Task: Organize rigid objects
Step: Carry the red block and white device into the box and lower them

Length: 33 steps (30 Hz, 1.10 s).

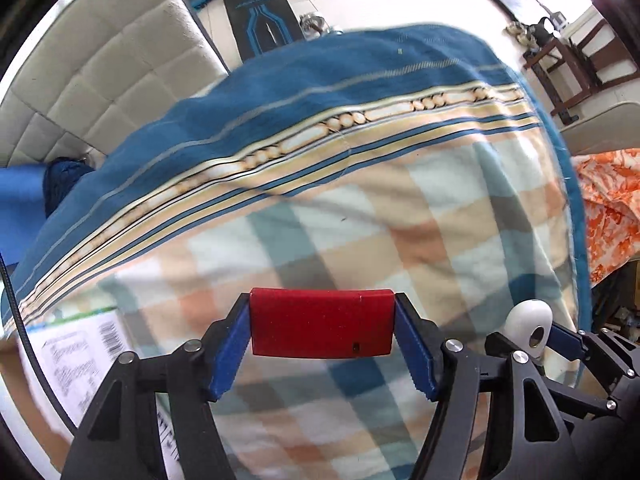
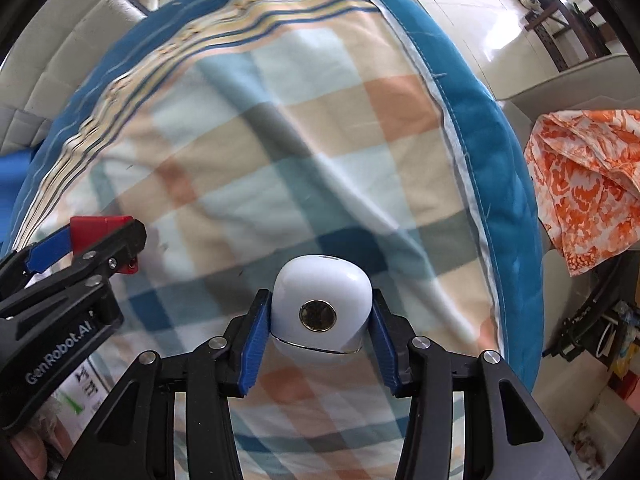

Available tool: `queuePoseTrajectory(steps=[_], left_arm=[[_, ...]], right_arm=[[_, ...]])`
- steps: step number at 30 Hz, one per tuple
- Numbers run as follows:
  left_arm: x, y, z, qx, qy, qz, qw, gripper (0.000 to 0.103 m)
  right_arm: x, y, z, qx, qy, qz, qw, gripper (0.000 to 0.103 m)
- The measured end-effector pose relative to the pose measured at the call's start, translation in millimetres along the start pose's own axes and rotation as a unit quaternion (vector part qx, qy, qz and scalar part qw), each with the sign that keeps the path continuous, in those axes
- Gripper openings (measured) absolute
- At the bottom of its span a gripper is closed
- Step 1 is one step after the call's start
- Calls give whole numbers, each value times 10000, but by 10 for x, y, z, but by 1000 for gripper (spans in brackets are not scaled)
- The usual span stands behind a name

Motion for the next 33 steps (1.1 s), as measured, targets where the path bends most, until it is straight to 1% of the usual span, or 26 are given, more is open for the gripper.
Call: queuePoseTrajectory(steps=[2,5,7,10,12,13,19,21,23,28,30,33], left_arm=[[-117,68,-36,-51,-117,-20,9999,66],[-392,128,-181,-159,-326,-87,9993,66],[-576,209,-341,-228,-454,-117,9986,66],[-790,390,-442,-283,-606,-133,9977,66],[-916,509,-558,-343,-699,-170,9968,66],[-1025,579,-666,-386,-763,-210,9961,66],[-1409,946,-1046,-749,-1071,-387,9907,66],[-1533,1152,-1226,-895,-1135,-413,9886,66],[-1604,1347,-1375,-1013,-1186,-376,9870,66],[-1731,2039,-1799,-1407,-1233,-184,9822,66],[-1734,2306,-1952,-1567,-1211,-104,9801,66],[-1623,2706,-2179,-1827,-1079,-16,9772,66]], right_arm=[[-130,76,-80,-101,-108,28,9999,49],[-367,215,-217,-265,-291,101,9992,49],[-527,324,-330,-380,-408,159,9983,49],[-783,524,-554,-577,-584,263,9963,49],[-925,664,-699,-682,-675,338,9948,49],[-989,738,-768,-745,-716,359,9940,49],[-1404,1397,-1284,-1138,-923,606,9873,49],[-1489,1612,-1394,-1245,-958,681,9852,49],[-1537,1867,-1556,-1391,-949,783,9826,49],[-1503,2501,-1901,-1767,-843,939,9762,49],[-1440,2753,-2023,-1873,-771,954,9746,49],[-1278,3061,-2160,-1954,-636,946,9741,49]])
Point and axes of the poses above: each gripper's, at about its wrist camera, not at the fingertips, and x roughly the way its jaws point, y to its left, z to its top, the point moved 8 cm from there along x, roughly the way its jaws point, and after that the axes turned 2 degrees about -z, right-handed, at the moved point
